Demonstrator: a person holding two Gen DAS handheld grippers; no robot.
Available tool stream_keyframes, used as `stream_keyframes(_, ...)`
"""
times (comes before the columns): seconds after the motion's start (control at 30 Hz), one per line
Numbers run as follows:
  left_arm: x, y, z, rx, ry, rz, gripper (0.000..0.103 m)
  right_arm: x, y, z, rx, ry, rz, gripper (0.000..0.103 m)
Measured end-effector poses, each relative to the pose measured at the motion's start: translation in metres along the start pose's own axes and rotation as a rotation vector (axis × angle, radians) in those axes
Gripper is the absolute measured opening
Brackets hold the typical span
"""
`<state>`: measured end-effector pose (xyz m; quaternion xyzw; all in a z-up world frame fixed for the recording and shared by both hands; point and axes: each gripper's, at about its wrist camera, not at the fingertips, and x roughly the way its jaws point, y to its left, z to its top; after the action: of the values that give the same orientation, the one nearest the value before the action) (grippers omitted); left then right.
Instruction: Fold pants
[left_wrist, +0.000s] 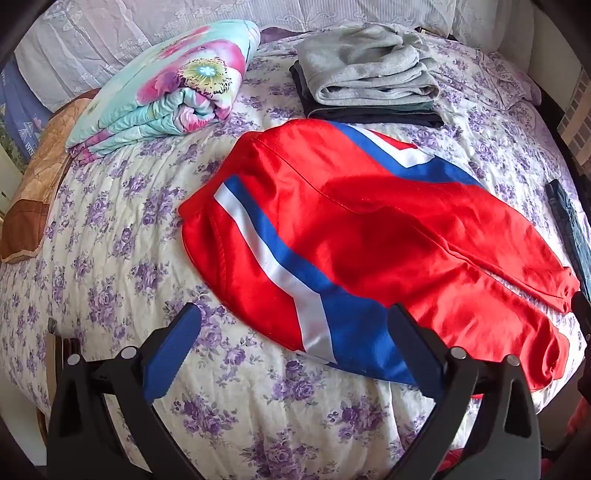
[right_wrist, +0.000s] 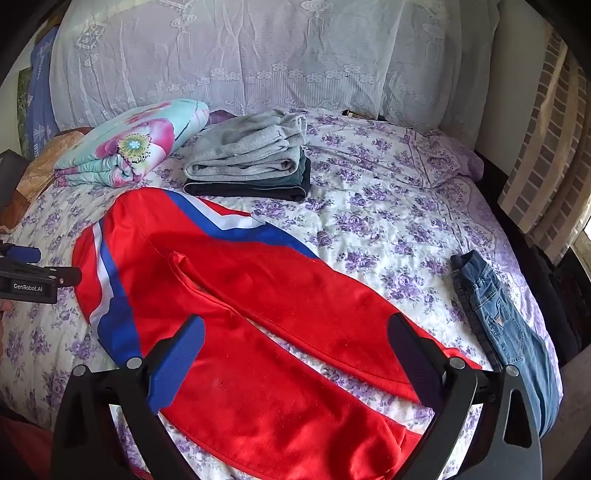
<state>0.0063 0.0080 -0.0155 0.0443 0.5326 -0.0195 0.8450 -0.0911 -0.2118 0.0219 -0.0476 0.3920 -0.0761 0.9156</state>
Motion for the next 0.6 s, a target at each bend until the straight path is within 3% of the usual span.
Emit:
stream_keyframes(0.27,0.004,-0.005,0.002,0.015,0.009,-0.005,0.098,0.006,0.002,0.000,-0.009,0.022,-0.008,0.099)
stream_keyframes(0.6,0.008,-0.006,0.006,0.021,0.023,-0.001,0.098,0.013,0.002,0.003,0.006,-0.012,0.012,0.099)
